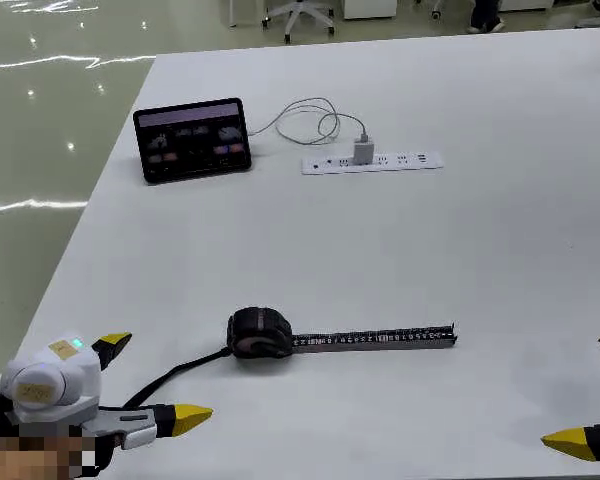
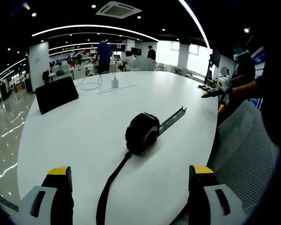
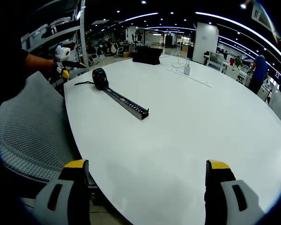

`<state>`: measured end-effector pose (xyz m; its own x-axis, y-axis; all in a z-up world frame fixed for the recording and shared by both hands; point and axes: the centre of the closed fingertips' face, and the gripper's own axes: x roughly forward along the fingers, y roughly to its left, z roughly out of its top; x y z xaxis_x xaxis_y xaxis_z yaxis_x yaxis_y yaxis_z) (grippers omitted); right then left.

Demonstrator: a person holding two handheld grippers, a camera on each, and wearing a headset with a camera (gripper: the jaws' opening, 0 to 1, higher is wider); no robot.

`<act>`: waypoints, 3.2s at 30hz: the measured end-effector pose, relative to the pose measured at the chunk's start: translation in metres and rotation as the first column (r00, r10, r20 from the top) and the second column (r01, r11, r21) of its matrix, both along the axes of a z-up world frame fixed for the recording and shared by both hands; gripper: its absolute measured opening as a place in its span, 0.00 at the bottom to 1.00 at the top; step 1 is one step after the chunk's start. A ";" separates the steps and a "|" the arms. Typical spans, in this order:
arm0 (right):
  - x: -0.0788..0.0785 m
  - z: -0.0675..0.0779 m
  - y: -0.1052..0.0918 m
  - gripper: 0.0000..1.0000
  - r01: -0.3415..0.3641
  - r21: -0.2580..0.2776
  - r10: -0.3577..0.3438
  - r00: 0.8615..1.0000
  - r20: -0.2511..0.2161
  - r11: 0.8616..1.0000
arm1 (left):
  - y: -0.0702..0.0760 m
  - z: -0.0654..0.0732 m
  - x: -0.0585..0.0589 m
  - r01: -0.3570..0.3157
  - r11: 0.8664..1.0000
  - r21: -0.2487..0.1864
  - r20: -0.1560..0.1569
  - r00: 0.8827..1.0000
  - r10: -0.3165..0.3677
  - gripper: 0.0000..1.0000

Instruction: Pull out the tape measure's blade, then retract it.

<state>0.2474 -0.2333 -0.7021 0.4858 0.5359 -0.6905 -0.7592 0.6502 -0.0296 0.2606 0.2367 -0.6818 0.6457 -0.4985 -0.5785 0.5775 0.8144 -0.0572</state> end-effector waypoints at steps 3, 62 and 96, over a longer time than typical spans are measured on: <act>-0.001 -0.001 0.001 1.00 -0.005 0.002 0.005 1.000 -0.003 1.000 | -0.001 0.000 -0.001 0.000 1.000 -0.003 -0.002 1.000 0.000 1.00; 0.031 0.023 0.017 0.96 -0.164 -0.063 0.165 0.986 0.006 0.984 | -0.034 -0.004 0.029 -0.153 0.988 -0.023 -0.010 0.988 0.153 1.00; 0.048 0.015 0.043 0.96 -0.277 -0.108 0.275 0.961 -0.034 0.955 | -0.082 -0.003 0.062 -0.260 0.963 -0.065 -0.003 0.965 0.261 1.00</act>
<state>0.2951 -0.1907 -0.6868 0.3161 0.5669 -0.7607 -0.9099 0.4082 -0.0738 0.3224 0.1551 -0.6848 0.7610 -0.3488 -0.5470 0.3464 0.9314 -0.1121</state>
